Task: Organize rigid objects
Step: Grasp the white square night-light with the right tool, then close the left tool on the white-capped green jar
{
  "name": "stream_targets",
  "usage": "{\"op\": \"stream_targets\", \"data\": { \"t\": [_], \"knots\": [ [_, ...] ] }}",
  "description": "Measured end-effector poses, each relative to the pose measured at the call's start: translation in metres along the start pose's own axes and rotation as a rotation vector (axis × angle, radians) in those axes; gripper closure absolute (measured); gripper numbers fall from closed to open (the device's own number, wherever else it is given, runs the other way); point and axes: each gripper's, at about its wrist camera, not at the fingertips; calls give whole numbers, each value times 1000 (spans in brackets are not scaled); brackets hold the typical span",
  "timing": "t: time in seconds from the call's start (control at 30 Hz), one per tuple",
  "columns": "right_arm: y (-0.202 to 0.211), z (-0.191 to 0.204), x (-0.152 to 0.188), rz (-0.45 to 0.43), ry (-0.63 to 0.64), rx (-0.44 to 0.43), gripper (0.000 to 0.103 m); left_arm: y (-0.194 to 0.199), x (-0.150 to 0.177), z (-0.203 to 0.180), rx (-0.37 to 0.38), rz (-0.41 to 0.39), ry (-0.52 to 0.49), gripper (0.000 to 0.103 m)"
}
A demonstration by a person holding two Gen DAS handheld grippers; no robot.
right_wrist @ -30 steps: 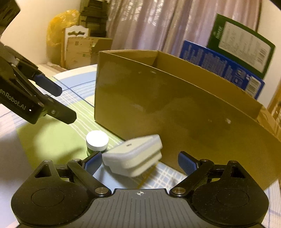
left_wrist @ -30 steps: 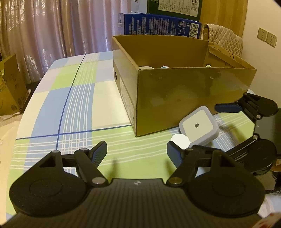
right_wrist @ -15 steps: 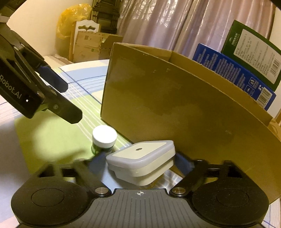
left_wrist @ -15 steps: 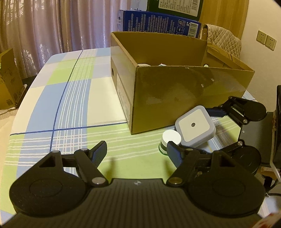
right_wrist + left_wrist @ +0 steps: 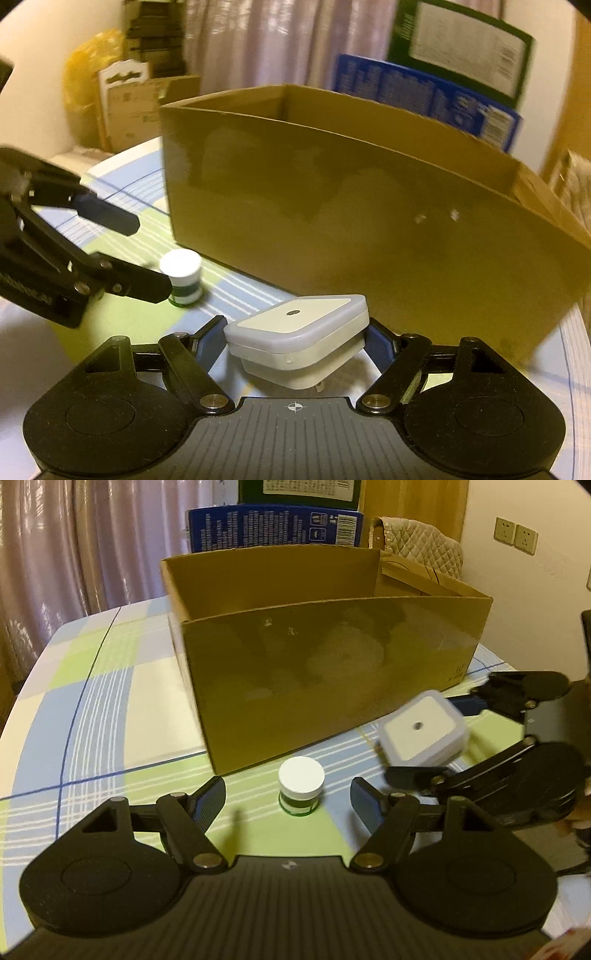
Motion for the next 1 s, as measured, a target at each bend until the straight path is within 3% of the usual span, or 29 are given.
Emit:
{"op": "stream_targets", "data": {
  "t": [0.07, 0.3, 0.67, 1.0],
  "knots": [
    [7, -8, 1, 13, -39, 5, 28, -5, -1, -2, 3, -3, -5, 34],
    [21, -27, 4, 35, -150, 24, 28, -21, -1, -15, -6, 18, -49, 51],
    [23, -32, 5, 32, -166, 9, 28, -29, -4, -19, -41, 40, -30, 70],
    [20, -31, 4, 39, -165, 6, 28, -30, -4, -21, -47, 44, -39, 70]
  ]
}}
Point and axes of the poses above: each gripper's, at about its wrist camera, not at the fingertips, and y roughly against the way its jaws point, z to its left, x to its underside, and after that the axes turned 5 degrees about -y, right-handed
